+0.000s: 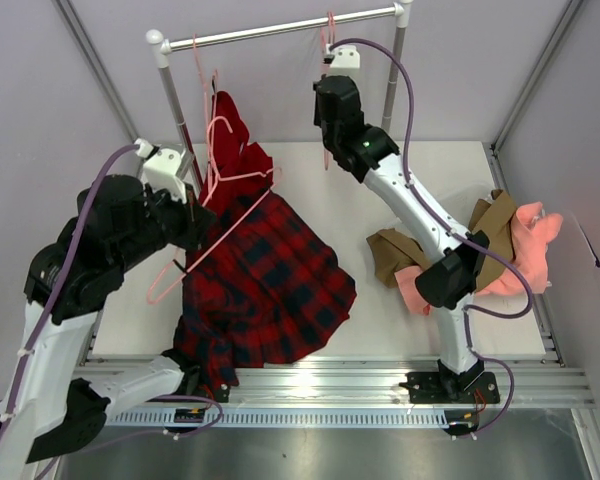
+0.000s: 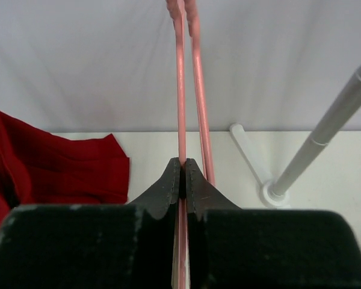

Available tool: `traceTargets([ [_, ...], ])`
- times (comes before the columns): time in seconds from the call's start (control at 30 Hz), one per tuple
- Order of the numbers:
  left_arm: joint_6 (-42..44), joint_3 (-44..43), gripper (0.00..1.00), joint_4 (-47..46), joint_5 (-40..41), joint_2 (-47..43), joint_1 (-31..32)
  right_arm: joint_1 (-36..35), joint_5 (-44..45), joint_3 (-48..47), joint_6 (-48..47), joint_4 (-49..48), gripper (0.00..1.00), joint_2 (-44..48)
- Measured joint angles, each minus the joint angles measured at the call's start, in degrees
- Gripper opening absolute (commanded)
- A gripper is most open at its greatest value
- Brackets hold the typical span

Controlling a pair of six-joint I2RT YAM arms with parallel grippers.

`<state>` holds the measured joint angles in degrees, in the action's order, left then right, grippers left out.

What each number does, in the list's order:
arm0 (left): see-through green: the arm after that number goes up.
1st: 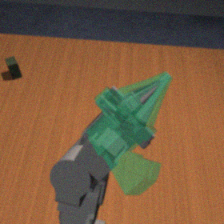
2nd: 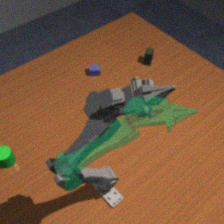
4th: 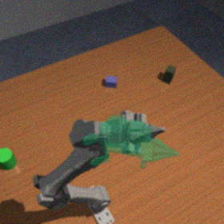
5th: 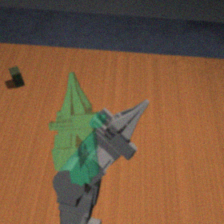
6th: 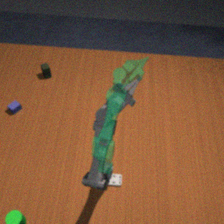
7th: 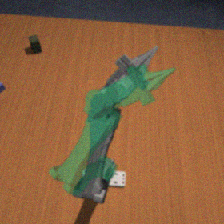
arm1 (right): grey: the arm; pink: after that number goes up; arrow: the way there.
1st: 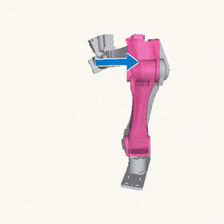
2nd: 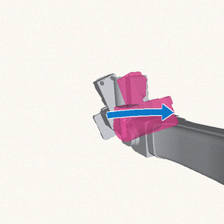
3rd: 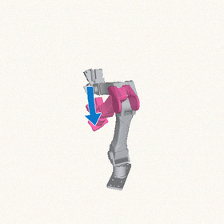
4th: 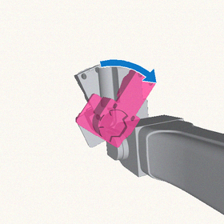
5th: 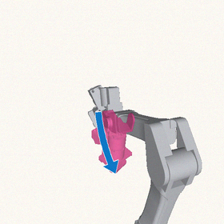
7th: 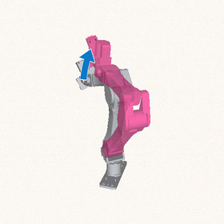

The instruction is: Place the skirt on the hanger

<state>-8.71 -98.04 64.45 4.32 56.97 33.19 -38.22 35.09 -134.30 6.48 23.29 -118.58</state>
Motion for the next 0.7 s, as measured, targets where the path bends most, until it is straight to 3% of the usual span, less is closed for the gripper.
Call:
traceTargets([
  [0.7,-11.1,-25.3,0.00,-9.7,5.2,24.9,1.6,7.3,-7.0,14.5,0.7,0.2,0.00,12.9],
])
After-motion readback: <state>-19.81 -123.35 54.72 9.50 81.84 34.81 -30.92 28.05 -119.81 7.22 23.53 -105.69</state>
